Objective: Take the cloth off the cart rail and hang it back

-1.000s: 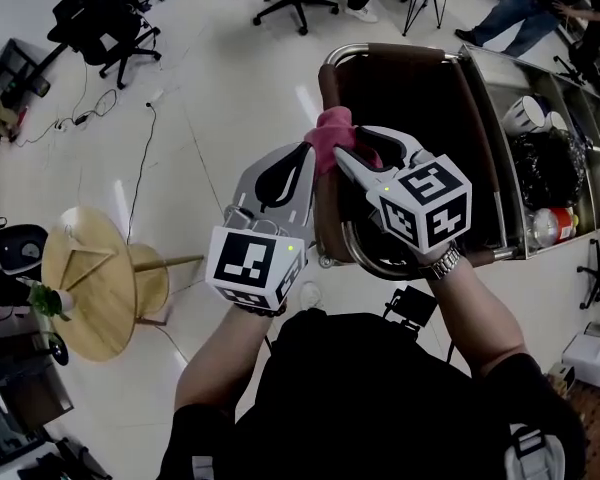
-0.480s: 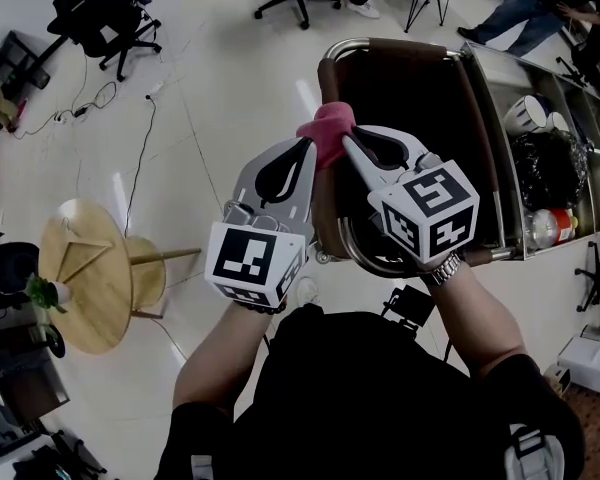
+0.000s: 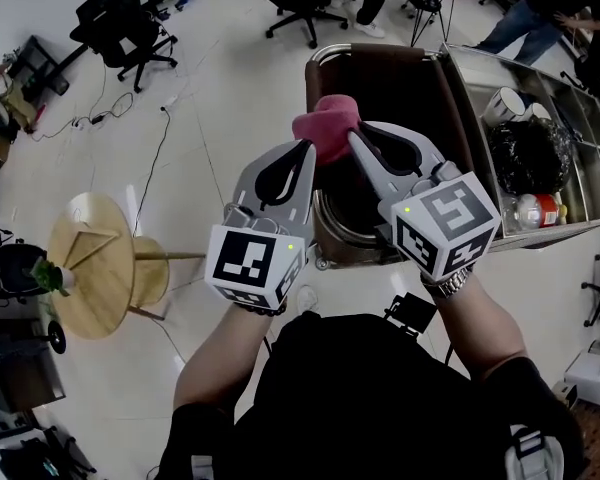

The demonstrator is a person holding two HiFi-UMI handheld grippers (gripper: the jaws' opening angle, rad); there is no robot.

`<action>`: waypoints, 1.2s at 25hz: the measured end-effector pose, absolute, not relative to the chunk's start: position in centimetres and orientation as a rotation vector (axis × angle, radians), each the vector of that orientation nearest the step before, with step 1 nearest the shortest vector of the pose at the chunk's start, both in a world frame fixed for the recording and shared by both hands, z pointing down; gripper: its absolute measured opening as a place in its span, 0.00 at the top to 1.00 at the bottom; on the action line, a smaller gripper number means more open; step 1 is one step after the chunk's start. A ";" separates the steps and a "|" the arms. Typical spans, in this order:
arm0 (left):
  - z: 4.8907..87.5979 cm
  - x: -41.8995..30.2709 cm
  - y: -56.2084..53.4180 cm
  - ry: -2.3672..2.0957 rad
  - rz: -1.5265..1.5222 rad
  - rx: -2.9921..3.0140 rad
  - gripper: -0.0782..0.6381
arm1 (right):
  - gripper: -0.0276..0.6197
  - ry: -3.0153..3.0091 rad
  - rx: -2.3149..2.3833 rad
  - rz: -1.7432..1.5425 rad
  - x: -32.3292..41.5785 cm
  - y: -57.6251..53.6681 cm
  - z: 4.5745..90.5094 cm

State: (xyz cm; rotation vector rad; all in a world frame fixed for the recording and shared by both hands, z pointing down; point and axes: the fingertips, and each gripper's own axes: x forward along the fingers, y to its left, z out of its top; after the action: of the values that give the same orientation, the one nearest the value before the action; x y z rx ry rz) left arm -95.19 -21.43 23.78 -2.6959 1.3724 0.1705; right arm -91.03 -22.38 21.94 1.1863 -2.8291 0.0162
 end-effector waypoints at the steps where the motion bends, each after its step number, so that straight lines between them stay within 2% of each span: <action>1: 23.6 -94.5 -20.0 1.370 0.172 -2.683 0.89 | 0.90 -2.844 1.189 -0.006 -90.3 -20.9 21.5; 9: 22.7 -88.7 -7.9 1.377 0.124 -2.653 0.89 | 0.90 -2.945 1.214 -0.163 -84.2 -8.1 18.2; 18: 21.8 -84.2 0.3 1.336 0.192 -2.568 0.89 | 0.90 -2.989 1.200 -0.224 -80.0 1.1 17.3; 30: 22.5 -85.3 9.3 1.249 0.203 -2.597 0.89 | 0.90 -2.967 1.295 -0.263 -81.2 10.4 18.8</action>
State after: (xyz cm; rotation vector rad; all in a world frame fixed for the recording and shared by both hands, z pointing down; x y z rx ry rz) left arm -85.28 9.32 22.49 -2.5974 1.2495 0.2031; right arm -81.24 10.41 18.78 1.2950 -2.9672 -0.2629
